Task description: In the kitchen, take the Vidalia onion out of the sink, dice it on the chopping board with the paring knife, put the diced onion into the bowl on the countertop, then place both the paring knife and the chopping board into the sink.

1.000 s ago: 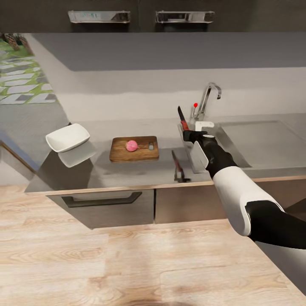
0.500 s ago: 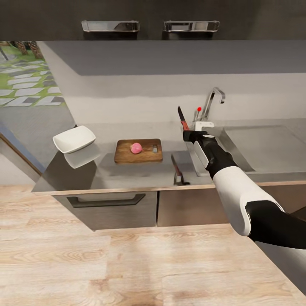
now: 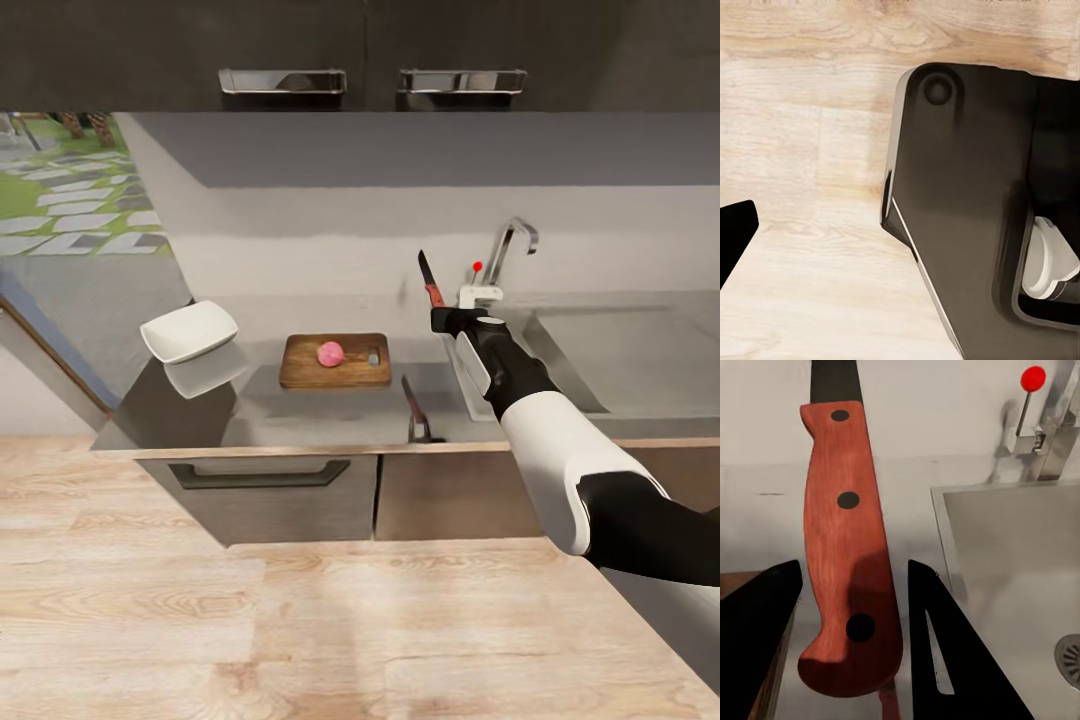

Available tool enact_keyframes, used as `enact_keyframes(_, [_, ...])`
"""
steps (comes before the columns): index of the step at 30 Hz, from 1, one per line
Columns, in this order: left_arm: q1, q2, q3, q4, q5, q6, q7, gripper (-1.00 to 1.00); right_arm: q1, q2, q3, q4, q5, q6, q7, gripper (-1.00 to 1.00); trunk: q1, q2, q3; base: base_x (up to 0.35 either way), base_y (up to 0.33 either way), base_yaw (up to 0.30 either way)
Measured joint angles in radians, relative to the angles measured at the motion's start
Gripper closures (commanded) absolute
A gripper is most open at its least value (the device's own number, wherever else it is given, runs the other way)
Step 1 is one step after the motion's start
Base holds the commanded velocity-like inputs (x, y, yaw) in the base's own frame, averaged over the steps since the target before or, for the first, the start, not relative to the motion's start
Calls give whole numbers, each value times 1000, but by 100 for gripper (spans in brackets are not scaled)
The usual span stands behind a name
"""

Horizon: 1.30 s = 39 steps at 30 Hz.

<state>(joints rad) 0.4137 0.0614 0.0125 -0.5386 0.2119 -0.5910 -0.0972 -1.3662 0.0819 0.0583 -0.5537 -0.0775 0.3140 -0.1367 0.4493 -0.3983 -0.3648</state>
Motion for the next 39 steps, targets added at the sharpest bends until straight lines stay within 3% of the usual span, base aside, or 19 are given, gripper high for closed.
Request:
enact_keyframes(14, [0,0,0,-1,0,1,0,-100,2,23,1,1,4,-2,-2,100,0,0,21,0,0,102])
enact_keyframes(17, [0,1,0,1,0,4,0,-100,2,21,2,-12,45,-1,-6,100,0,0,26,0,0,118])
enact_keyframes(19, [0,1,0,0,0,4,0,-100,2,22,3,-13,88,-1,-9,100,0,0,29,0,0,119])
enact_keyframes(24, [0,1,0,1,0,5,0,-100,2,32,6,-14,259,2,-13,100,0,0,36,0,0,120])
enact_keyframes(29, [0,2,0,9,1,7,0,-100,2,63,13,-15,398,4,-26,100,0,0,42,0,0,76])
enact_keyframes(31, [0,2,0,12,1,8,0,-100,2,74,16,-11,443,4,-48,100,0,0,43,0,0,21])
enact_keyframes(34, [0,2,0,19,1,8,0,-100,2,93,27,1,557,4,-124,100,0,0,43,0,0,6])
enact_keyframes(35, [0,2,0,21,1,8,0,-100,4,93,30,15,656,5,-170,100,0,0,43,0,0,1])
enact_keyframes(37, [0,2,0,21,1,8,0,-100,10,93,31,31,715,5,-188,100,0,0,43,0,0,0])
enact_keyframes(39, [0,1,0,21,1,8,0,-100,14,93,31,50,741,5,-199,100,0,0,43,0,0,0])
